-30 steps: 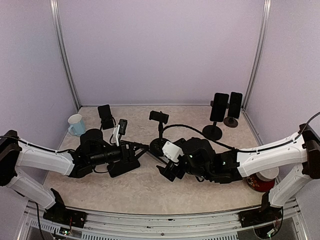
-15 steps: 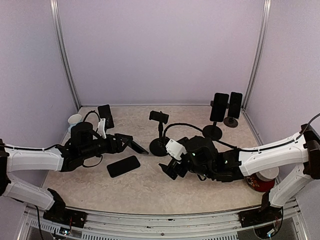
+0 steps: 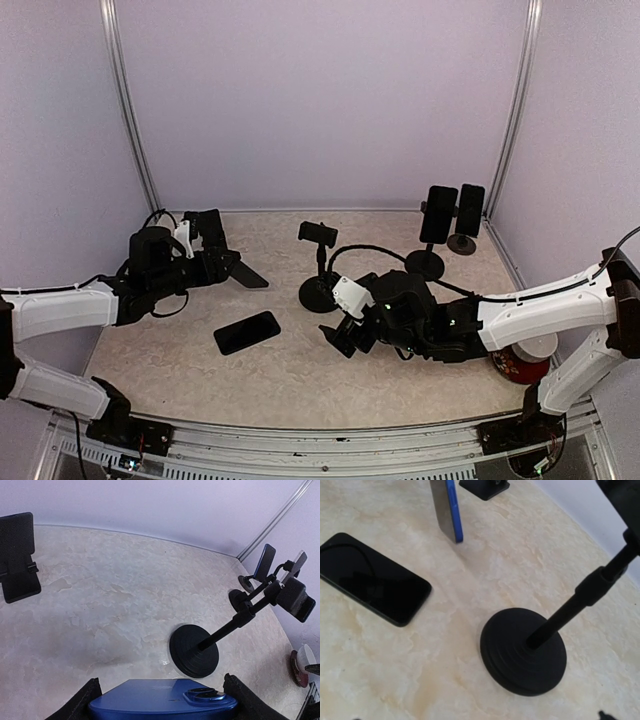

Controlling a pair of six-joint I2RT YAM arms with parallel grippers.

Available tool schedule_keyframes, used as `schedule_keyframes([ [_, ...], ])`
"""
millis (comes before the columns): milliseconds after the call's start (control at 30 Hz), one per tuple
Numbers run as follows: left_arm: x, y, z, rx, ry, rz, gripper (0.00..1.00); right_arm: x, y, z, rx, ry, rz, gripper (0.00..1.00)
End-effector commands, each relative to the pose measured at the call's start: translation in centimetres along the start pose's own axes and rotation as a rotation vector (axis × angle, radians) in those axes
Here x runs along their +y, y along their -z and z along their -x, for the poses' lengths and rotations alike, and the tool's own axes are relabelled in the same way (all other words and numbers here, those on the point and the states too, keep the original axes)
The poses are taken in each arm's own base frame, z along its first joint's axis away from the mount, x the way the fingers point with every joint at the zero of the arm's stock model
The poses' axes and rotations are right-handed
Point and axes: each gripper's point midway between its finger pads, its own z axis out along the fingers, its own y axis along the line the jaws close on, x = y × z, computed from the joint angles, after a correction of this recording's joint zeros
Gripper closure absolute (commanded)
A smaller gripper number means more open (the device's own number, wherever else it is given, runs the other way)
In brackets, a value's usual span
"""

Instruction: Place the phone on the phone stand

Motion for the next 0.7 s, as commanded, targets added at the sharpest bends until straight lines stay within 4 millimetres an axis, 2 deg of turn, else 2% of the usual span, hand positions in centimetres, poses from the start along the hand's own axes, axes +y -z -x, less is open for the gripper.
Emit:
schedule_keyframes([
  [0, 0.8, 0.2, 3.8, -0.085, -0.01, 0.022, 0.59, -0.7, 0.1, 0.1, -0.001, -0.022, -0.015, 0.0],
  [267, 4.0, 0.8, 6.8, -0.136, 0.015, 0.161, 0.58, -0.7, -0.1, 0.0, 0.003, -0.02, -0.015, 0.0],
  [533, 5.9, 0.8, 9.4, -0.165, 0.021, 0.253, 0.58, -0.7, -0.1, 0.1, 0.001, -0.019, -0.014, 0.0],
  [667, 6.9, 0.4, 10.6, -0.175, 0.027, 0.308, 0.63, -0.8, -0.1, -0.2, 0.005, -0.019, -0.016, 0.0],
])
